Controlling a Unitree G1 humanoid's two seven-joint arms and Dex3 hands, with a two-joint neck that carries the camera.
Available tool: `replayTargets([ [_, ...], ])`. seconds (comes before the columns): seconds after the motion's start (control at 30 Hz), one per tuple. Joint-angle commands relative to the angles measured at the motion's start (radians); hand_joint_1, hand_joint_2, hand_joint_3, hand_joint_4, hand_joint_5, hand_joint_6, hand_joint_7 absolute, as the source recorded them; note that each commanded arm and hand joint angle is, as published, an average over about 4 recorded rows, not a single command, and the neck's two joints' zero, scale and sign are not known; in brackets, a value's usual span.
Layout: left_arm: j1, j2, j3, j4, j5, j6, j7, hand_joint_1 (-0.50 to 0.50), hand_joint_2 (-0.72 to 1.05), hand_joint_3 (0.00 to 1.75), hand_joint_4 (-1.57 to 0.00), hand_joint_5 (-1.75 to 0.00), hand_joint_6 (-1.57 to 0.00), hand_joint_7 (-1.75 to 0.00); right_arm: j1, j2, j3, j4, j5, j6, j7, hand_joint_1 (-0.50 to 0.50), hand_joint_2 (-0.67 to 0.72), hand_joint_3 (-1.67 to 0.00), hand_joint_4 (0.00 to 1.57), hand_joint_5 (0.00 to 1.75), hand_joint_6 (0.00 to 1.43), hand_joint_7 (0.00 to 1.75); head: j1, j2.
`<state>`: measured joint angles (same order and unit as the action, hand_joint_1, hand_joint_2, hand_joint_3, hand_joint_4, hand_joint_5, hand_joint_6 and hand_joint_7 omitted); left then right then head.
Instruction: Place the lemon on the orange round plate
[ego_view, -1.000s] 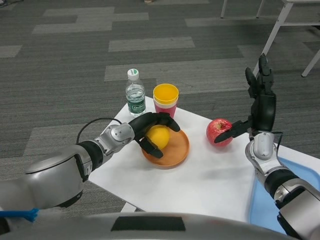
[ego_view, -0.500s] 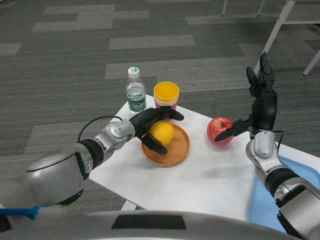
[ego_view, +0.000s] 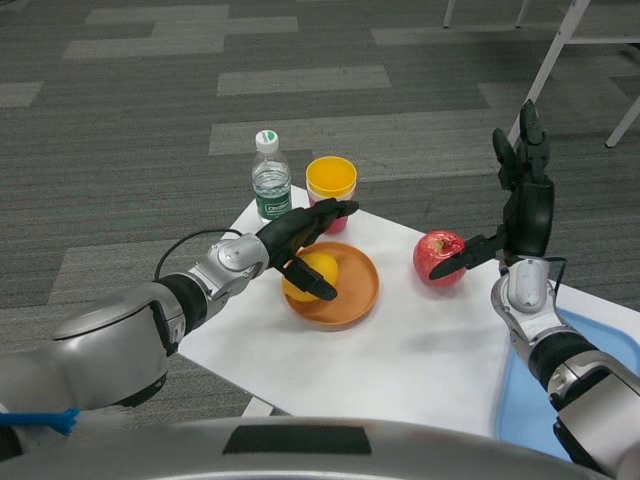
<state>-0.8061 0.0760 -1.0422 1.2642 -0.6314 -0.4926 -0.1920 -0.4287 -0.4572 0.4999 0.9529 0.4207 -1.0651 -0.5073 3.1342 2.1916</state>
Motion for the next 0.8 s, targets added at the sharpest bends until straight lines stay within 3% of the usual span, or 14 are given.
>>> replayTargets([
  [0.03,0.002,-0.001,-0.002,0.010,-0.019,-0.019,-0.009,0.50,0.69,0.09,0.00,0.00,-0.11,-0.14,-0.002,0.002,-0.002,0.001,0.007,-0.004,0.000,-0.25,0.72,0.00,0.71,0.00,0.00,0.00,0.000,-0.003],
  [0.33,0.002,0.001,-0.005,0.010,-0.044,-0.021,-0.018,0.50,0.69,0.09,0.00,0.00,-0.02,-0.14,-0.001,0.002,-0.003,-0.002,0.007,-0.004,0.000,-0.25,0.72,0.00,0.71,0.00,0.00,0.00,-0.002,-0.011],
  [0.67,0.004,0.006,-0.005,-0.003,-0.062,-0.021,-0.035,0.50,0.69,0.09,0.00,0.00,-0.03,-0.14,-0.002,0.000,-0.006,-0.003,0.007,-0.004,0.000,-0.25,0.72,0.00,0.71,0.00,0.00,0.00,-0.002,-0.014],
  [0.8,0.007,0.010,-0.005,-0.016,-0.080,-0.016,-0.054,0.50,0.60,0.09,0.00,0.00,-0.03,-0.14,-0.002,0.000,-0.006,0.000,0.006,-0.004,0.000,-0.25,0.72,0.00,0.71,0.00,0.00,0.00,0.000,-0.014],
])
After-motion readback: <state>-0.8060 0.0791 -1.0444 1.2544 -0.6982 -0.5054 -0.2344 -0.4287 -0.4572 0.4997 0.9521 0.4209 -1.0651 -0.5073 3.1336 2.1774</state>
